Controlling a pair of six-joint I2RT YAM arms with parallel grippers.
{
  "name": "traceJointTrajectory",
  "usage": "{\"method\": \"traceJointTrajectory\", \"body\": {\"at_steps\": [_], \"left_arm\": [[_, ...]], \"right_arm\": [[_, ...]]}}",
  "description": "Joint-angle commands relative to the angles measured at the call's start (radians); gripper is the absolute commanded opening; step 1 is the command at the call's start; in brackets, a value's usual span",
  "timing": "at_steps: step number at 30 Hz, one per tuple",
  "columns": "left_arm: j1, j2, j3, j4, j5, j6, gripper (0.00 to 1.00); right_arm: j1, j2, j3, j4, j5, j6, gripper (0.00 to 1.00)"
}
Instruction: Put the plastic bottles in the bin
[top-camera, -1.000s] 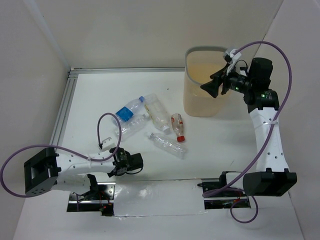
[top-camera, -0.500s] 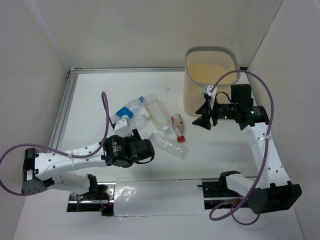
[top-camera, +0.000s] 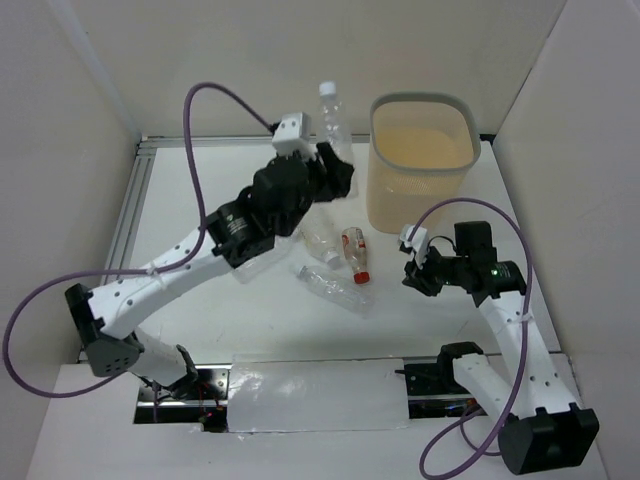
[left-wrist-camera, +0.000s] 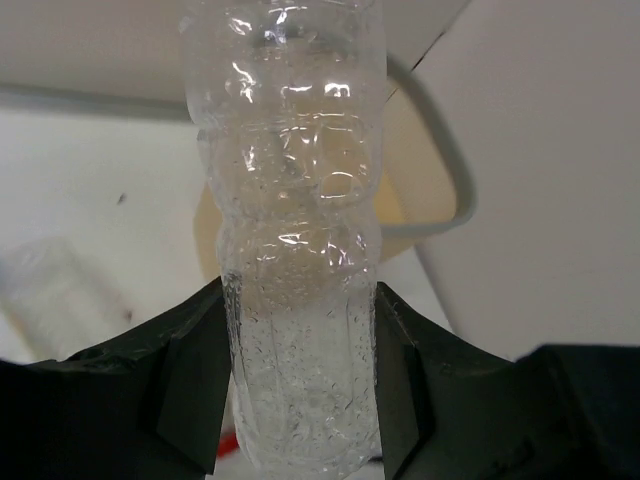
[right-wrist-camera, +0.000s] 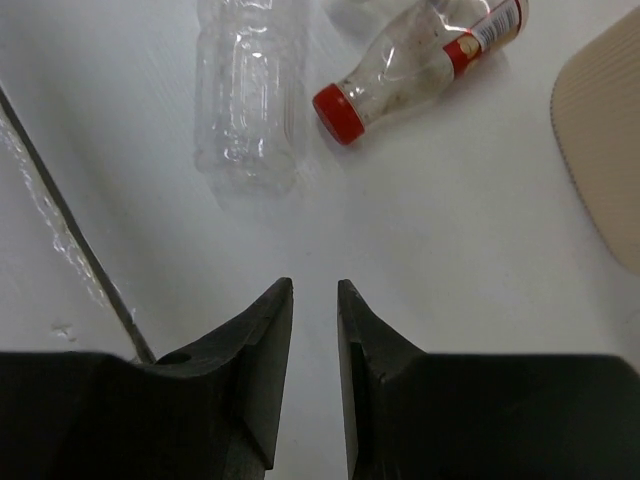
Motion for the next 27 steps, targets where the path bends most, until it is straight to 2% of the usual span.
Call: {"method": "traceJointTrajectory", "body": {"at_steps": [1,3,7,11,15,18,19,21,22,24,25,26,27], "left_arm": [[0.074,0.121,0.14,0.275,0.254,0.174,0.08],[0.128,0.176,0.232,0.309,0.349,0.165,0.08],[0.2,0.293,0.303,0.457,0.476,0.104,0.08],[0.237,0.402,0.327,0.624,0.581,-0.016,0.08],[0.249,0.527,0.424,0.726,0.647,-0.108,0.1],[0.249,0.652,0.54,0.705,0.701,-0.126,0.11],[0.249,0.682,0.627,0.654,0.701,-0.126,0.12],[0.249,0.747,0.685,0.62,0.687,-0.103,0.15],[0.249,0.756,0.699,0.609,0.667,-0.087,0.31],[0.24,0.756,0.699,0.576,0.644,-0.071,0.56],[0.24,0.756,0.69,0.565,0.633,-0.071,0.69],[0.24,0.756,0.68,0.565,0.624,-0.059,0.91],[0.24,0.747,0.67,0.565,0.624,-0.05,0.95]], "right_arm": [[-0.011,-0.066,-0.047,0.064,0.072,-0.028,0.32],[-0.02,-0.097,-0.072,0.078,0.081,-0.028,0.32],[-0.02,-0.097,-0.083,0.087,0.093,-0.028,0.32],[-0.03,-0.097,-0.093,0.097,0.093,-0.028,0.33],[-0.039,-0.097,-0.104,0.107,0.093,-0.019,0.33],[-0.051,-0.097,-0.115,0.107,0.084,-0.019,0.33],[-0.062,-0.097,-0.115,0.107,0.084,-0.019,0.36],[-0.071,-0.097,-0.126,0.107,0.084,-0.019,0.43],[-0.082,-0.097,-0.126,0.116,0.075,-0.019,0.59],[-0.082,-0.097,-0.126,0.116,0.075,-0.019,0.78],[-0.082,-0.097,-0.126,0.116,0.054,-0.028,0.82],[-0.082,-0.097,-0.126,0.116,0.041,-0.04,0.86],[-0.082,-0.097,-0.126,0.116,0.029,-0.041,0.88]]}}
